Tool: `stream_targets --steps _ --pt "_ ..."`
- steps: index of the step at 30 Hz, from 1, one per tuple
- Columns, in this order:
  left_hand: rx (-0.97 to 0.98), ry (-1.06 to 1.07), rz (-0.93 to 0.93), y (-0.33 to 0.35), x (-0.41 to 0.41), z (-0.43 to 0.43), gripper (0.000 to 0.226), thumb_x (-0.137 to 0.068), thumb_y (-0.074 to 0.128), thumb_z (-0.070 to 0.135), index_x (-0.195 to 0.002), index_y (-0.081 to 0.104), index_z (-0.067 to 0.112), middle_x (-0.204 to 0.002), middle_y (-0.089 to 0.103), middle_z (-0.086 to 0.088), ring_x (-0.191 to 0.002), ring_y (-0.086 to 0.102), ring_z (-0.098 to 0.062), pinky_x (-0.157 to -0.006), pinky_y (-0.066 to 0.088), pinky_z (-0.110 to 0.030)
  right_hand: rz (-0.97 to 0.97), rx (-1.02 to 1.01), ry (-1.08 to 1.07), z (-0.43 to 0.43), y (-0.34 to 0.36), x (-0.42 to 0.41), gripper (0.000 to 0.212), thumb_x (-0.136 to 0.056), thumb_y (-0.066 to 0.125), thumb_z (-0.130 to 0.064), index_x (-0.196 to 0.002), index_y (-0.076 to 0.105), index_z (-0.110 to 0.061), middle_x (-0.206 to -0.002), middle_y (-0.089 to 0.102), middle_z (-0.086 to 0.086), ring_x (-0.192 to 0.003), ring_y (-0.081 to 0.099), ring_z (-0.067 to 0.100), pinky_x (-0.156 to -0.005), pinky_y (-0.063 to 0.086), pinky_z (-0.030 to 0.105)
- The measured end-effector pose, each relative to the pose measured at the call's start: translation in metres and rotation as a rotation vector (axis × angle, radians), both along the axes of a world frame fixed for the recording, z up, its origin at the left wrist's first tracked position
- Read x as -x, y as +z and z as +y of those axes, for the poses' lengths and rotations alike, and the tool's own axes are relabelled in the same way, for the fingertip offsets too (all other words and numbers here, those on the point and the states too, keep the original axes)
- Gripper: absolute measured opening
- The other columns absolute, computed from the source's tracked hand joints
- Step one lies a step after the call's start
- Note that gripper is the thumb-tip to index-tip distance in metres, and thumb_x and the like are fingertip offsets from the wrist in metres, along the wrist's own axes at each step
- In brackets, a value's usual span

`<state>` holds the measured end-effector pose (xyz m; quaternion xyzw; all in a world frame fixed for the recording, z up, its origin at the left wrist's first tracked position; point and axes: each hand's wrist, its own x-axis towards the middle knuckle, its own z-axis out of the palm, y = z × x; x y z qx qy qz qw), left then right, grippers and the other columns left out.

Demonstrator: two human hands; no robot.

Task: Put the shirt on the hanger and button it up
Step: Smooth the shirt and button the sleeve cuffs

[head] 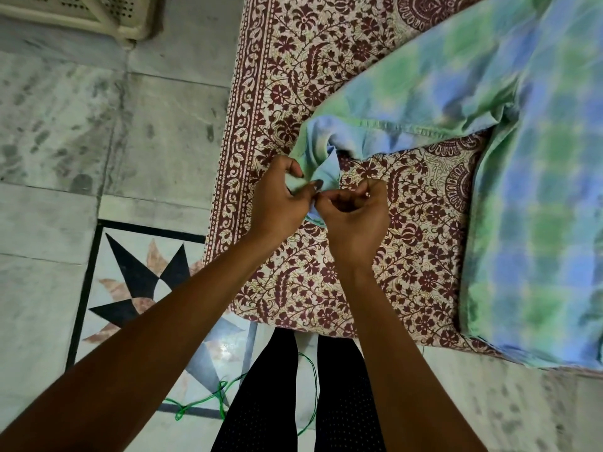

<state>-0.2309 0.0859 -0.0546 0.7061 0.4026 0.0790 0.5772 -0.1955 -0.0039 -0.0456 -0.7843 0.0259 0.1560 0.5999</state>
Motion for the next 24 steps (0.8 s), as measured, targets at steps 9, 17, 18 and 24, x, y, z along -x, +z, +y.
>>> stream_targets --steps 9,17,18,24 --pt "0.347 0.206 -0.013 -0.006 0.007 -0.01 0.027 -0.075 0.072 0.006 -0.077 0.048 0.02 -0.091 0.063 -0.006 -0.083 0.065 -0.025 -0.068 0.055 -0.039 0.585 -0.51 -0.24 -0.008 -0.007 0.0 0.037 -0.075 0.062 0.015 -0.071 0.04 -0.015 -0.063 0.06 0.005 -0.055 0.056 0.011 -0.053 0.051 0.02" --pt "0.03 -0.039 -0.048 -0.011 0.017 -0.016 0.018 -0.075 0.073 0.007 -0.089 0.064 0.014 -0.087 0.069 -0.003 -0.067 0.064 -0.003 -0.058 0.053 -0.016 0.449 -0.225 -0.159 -0.007 -0.004 -0.011 0.038 -0.073 0.066 0.014 -0.072 0.042 -0.015 -0.072 0.063 0.008 -0.067 0.062 0.016 -0.064 0.056 0.024" --pt "-0.009 -0.031 -0.049 -0.011 0.018 -0.016 0.019 -0.075 0.073 0.006 -0.09 0.066 0.014 -0.086 0.07 -0.003 -0.064 0.063 -0.001 -0.057 0.052 -0.014 0.419 -0.149 -0.102 -0.007 -0.003 -0.012 0.036 -0.074 0.068 0.011 -0.073 0.044 -0.016 -0.072 0.064 0.006 -0.067 0.064 0.014 -0.065 0.056 0.024" --pt "-0.213 -0.071 -0.027 -0.007 0.018 -0.016 0.017 -0.076 0.072 0.005 -0.091 0.068 0.013 -0.072 0.067 0.002 -0.048 0.061 -0.006 -0.04 0.044 -0.02 0.175 0.112 0.138 -0.009 0.001 -0.017 0.037 -0.07 0.076 0.0 -0.073 0.046 -0.02 -0.064 0.062 -0.004 -0.048 0.056 -0.007 -0.045 0.042 0.008"
